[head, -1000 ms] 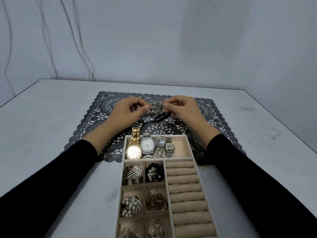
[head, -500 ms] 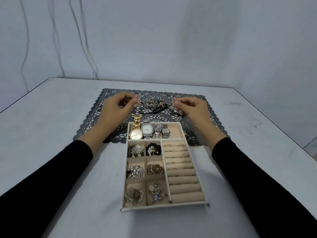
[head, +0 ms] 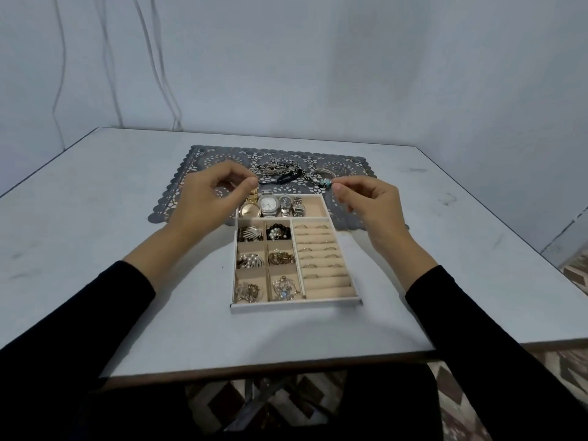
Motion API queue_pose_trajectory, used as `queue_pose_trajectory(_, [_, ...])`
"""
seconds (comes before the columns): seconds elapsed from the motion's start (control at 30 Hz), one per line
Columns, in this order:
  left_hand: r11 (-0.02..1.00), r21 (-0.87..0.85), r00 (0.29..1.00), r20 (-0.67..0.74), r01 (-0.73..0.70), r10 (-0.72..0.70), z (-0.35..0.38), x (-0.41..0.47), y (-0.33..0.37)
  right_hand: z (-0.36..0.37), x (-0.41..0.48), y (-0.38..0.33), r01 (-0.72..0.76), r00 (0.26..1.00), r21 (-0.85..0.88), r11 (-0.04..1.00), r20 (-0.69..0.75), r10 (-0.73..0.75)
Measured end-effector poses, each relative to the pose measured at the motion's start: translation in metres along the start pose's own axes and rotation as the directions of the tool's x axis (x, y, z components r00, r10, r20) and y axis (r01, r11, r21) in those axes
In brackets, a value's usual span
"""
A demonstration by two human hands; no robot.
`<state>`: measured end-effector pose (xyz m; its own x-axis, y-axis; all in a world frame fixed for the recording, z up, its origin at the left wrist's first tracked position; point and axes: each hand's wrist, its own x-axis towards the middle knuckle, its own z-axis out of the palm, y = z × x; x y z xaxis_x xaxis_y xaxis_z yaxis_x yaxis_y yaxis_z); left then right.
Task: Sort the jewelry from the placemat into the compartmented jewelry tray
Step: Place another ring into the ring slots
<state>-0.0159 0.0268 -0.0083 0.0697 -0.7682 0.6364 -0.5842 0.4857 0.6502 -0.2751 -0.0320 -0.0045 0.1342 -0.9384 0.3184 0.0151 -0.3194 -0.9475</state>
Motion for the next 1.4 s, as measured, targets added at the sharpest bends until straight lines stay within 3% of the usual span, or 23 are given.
queue_pose_trajectory(0.13, [0.997,-0.032,0.995,0.071,-0.065,0.067,0.005,-0.015,0.018,-0.007,-0.022,-0.005,0.045,0.998,0.009,0.999,0.048,-0.046])
queue_pose_trajectory(0.63, [0.991,-0.105,0.971,0.216,-0.085,0.106,0.013,-0.047,0.048,-0.025,-0.083,-0.005,0.177,0.935,-0.115,0.977,0.328,-0.131])
queue_pose_trajectory(1.17, [0.994,-0.087,0.976,0.206,-0.058,0.075,0.011,-0.050,0.048,-0.041,-0.078,-0.004,0.369,0.825,-0.317,0.874,0.545,-0.150])
queue_pose_trajectory(1.4, [0.994,-0.079,0.972,0.214,-0.078,0.094,0.012,-0.049,0.048,-0.044,-0.069,-0.010,0.368,0.754,-0.337,0.867,0.654,-0.066])
